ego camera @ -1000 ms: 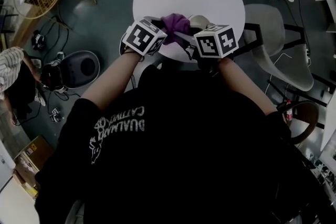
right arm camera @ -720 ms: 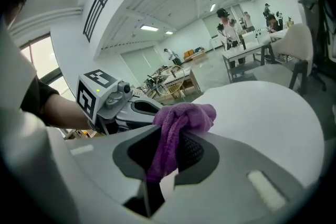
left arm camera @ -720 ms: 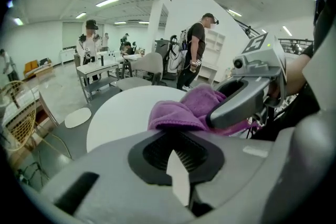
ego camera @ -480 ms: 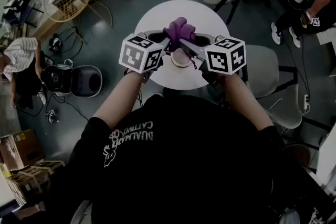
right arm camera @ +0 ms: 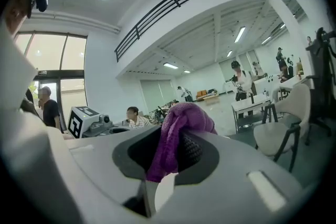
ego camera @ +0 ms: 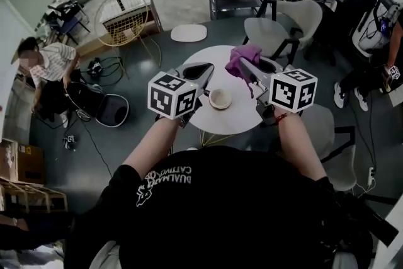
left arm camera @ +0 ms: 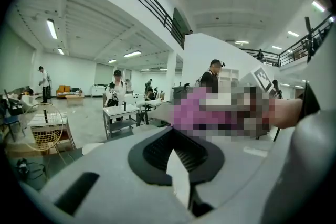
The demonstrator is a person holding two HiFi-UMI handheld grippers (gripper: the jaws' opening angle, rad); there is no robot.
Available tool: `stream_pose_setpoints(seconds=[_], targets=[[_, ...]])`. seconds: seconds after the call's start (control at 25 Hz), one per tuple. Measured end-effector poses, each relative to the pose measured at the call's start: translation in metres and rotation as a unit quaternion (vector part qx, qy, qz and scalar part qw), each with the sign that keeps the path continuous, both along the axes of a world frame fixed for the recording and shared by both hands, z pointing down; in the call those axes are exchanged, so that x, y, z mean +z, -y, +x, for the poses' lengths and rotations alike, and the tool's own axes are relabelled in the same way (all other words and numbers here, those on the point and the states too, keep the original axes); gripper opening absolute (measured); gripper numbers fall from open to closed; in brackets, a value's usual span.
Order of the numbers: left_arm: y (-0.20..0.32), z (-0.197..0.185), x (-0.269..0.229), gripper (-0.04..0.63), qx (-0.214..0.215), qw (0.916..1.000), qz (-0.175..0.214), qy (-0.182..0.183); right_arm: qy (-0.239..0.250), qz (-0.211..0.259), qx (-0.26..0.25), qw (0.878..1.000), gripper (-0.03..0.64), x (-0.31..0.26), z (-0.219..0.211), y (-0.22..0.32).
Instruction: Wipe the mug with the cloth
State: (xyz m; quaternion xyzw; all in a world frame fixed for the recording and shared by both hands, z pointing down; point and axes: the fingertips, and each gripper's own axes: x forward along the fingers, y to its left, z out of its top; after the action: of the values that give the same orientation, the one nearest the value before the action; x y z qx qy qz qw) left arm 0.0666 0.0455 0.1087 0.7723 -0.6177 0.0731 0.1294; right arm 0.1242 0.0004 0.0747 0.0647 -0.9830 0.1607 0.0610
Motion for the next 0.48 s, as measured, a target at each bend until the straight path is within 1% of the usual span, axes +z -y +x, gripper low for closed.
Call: stream_pose_setpoints(seconds=[0.08, 0.16, 0.28, 0.48], targets=[[-0.017, 0.010, -0.010, 0.003, -0.010, 0.9998, 0.011, -0.011, 0.010, -0.004, -0.005, 1.000, 0.072, -0.006, 0.010, -0.013], [-0.029, 0.020, -0.015, 0.003, -0.026, 0.9989, 0.020, -0.033, 0.011, -0.005, -0.015, 1.000, 0.072, -0.005, 0.021, -0.025], [-0.043, 0.035, -0.015, 0.003, -0.051, 0.9970, 0.024, -0.054, -0.007, -0.002, -0.040, 0.999, 0.072, 0.004, 0.038, -0.042], [-0.066, 0.064, -0.006, 0.003, -0.080, 0.9941, 0.024, -0.069, -0.028, 0.008, -0.068, 0.997, 0.072, 0.017, 0.061, -0.065]])
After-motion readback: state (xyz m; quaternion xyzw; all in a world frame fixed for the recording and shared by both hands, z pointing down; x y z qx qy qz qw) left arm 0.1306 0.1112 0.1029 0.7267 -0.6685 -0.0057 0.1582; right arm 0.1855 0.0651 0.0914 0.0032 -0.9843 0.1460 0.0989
